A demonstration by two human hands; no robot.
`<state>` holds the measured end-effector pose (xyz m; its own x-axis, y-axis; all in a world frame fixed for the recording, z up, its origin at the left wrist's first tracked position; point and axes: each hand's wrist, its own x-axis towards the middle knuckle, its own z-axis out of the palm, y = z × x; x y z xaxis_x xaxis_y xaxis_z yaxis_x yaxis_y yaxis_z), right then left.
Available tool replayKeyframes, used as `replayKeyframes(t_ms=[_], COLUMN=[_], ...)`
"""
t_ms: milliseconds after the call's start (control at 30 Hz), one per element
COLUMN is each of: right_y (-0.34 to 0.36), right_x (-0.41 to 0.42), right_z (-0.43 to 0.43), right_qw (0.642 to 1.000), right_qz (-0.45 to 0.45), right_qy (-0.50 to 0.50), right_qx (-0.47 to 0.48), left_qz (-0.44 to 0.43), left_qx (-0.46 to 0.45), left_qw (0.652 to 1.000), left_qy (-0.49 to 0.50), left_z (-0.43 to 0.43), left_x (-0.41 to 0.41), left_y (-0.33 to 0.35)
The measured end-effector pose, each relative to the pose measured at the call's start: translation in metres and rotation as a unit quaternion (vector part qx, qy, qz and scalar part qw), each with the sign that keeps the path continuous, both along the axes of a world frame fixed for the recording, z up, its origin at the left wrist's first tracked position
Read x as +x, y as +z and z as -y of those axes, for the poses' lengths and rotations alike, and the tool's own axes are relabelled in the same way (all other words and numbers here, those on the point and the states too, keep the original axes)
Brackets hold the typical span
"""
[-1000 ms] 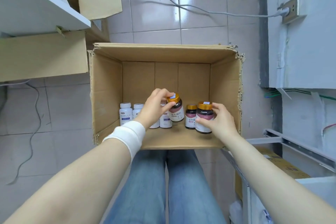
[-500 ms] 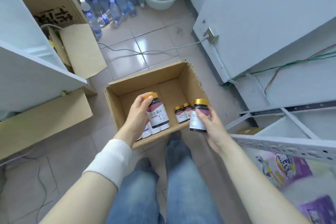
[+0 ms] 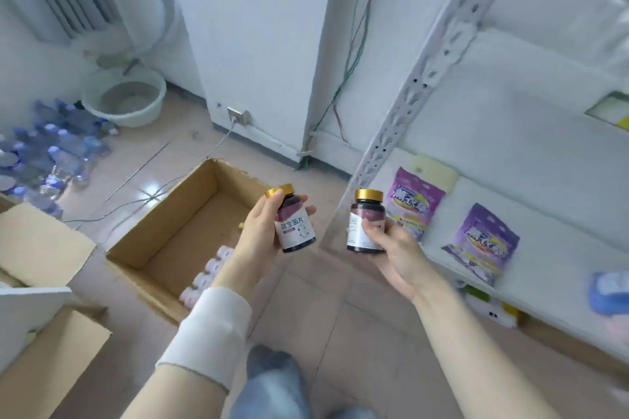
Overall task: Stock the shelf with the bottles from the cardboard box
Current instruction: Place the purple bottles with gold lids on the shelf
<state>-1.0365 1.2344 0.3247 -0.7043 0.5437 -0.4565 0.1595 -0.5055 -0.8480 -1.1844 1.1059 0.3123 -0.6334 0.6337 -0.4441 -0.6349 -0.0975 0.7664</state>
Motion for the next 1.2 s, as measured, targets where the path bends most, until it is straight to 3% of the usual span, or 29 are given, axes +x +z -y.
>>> replayKeyframes(t_ms=[233,600,900,1200], right_y=[0.057,0.129,0.167,0.221], right_x=[0.204,0.526,0.651,0.728], right_z=[-0.045,-0.084,-0.166,-0.321], right_qw=[0.989,0.924,0.878,0.855], right_qz=[-0.019,-0.052,-0.040,-0.021], right_qy=[-0.124,-0.348,-0.435,-0.447], right_qx=[0.077,0.148,0.196,0.263], left_qz=[-0.099,-0.184,-0.239,-0.288], left_qx=[0.057,0.152,0.203,0.232], left_qw=[0.978,0.879,0.808,0.797], left_qy=[-0.172,-0.413,-0.499,-0.477], left_z=[-0.114,-0.244,-0.352,-0.510], left_x=[0.175,0.492,0.631,0.697], left_y=[0.057,0.153,0.210,0.256])
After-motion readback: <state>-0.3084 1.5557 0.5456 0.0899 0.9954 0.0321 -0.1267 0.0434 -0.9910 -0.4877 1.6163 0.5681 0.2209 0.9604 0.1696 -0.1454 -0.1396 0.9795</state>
